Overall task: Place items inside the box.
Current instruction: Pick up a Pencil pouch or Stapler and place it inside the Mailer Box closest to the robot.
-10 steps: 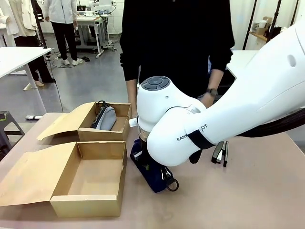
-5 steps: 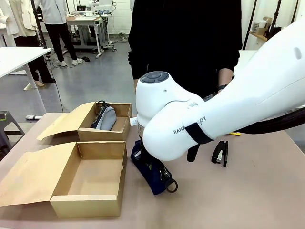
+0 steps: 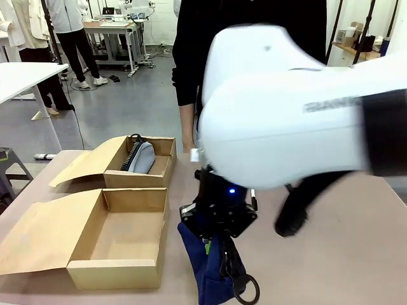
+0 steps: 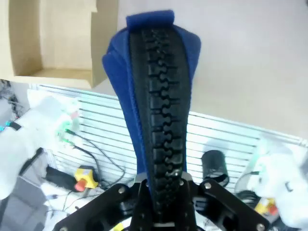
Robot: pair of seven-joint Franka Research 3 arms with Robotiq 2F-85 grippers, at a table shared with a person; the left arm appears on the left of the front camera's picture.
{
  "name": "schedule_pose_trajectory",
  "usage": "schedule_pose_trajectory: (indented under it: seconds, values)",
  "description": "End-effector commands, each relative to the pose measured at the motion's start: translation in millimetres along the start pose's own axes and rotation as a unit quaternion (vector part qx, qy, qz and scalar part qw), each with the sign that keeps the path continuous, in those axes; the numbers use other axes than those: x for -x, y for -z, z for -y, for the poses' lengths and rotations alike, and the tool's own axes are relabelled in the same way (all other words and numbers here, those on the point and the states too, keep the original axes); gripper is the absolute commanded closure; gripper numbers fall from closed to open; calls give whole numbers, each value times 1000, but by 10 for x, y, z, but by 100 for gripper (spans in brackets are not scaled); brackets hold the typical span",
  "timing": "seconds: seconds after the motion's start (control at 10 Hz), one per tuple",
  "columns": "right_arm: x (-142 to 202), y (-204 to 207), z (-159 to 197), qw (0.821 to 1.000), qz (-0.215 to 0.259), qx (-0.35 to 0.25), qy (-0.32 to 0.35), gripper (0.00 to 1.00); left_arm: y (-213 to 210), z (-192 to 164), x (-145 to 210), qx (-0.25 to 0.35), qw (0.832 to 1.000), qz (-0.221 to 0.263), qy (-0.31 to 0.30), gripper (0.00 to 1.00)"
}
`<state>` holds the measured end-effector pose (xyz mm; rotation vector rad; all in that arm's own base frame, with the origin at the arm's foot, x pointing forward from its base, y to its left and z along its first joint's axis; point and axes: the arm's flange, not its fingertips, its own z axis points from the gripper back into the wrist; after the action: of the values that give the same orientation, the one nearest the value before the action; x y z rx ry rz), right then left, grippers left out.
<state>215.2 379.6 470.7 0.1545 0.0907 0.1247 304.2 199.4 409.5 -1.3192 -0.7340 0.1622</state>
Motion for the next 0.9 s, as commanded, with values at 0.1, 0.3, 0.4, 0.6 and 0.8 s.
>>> schedule_pose_trajectory:
  seconds: [0.1,0.3,0.4,0.6,0.8]
  values:
    - [-213,180,-118,999,-12,27,-33,100,8,4,7,11,1000,8,11,0]
    - [-3,46,-48,1000,8,-17,-3,95,8,4,7,11,1000,8,11,0]
    - [-16,-7,-171,998,39,-42,21,95,8,4,7,11,1000,8,11,0]
    - [-64,-50,-479,997,40,-50,50,95,8,4,7,11,1000,8,11,0]
    - [-121,-46,-799,991,51,-64,108,95,8,4,7,11,1000,8,11,0]
